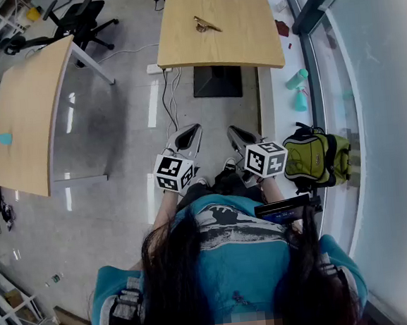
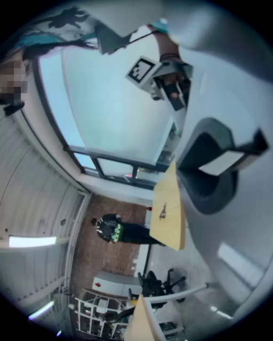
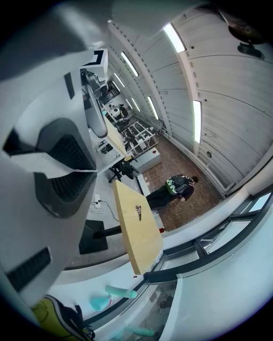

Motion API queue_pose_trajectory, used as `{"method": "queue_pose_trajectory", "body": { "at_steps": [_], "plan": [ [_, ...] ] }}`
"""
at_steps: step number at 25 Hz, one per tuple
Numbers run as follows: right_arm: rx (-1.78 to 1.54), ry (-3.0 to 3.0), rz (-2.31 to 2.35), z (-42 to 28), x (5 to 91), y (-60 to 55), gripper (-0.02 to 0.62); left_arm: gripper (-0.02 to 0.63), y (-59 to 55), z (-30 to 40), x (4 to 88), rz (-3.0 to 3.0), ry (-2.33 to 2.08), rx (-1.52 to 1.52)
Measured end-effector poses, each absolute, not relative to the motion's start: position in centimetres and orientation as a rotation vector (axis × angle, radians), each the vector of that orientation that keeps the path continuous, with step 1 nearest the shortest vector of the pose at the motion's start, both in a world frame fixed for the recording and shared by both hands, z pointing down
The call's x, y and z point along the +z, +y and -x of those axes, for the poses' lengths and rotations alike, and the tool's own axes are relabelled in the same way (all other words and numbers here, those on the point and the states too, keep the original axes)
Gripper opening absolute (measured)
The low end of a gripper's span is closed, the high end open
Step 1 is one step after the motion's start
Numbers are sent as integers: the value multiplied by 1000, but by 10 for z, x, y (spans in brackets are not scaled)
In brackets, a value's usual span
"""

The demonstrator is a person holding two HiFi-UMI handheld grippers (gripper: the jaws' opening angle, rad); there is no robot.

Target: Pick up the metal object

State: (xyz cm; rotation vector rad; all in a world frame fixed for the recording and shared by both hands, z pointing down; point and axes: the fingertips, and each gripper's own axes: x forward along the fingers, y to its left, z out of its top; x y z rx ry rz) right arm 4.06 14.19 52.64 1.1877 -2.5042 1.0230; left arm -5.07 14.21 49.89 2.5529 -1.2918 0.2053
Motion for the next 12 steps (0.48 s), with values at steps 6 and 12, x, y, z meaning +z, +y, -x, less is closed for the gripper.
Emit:
{"method": "queue_pose_trajectory", "body": {
  "at_steps": [6,12],
  "plan": [
    [1029,-2521,-1172,-62,523,104,20,0,104,23,497,-2560,-1297,216],
    [1041,-2521,-1144,-88,530,76,20,0,74,-2,501,-2544,-1320,234]
  ]
}}
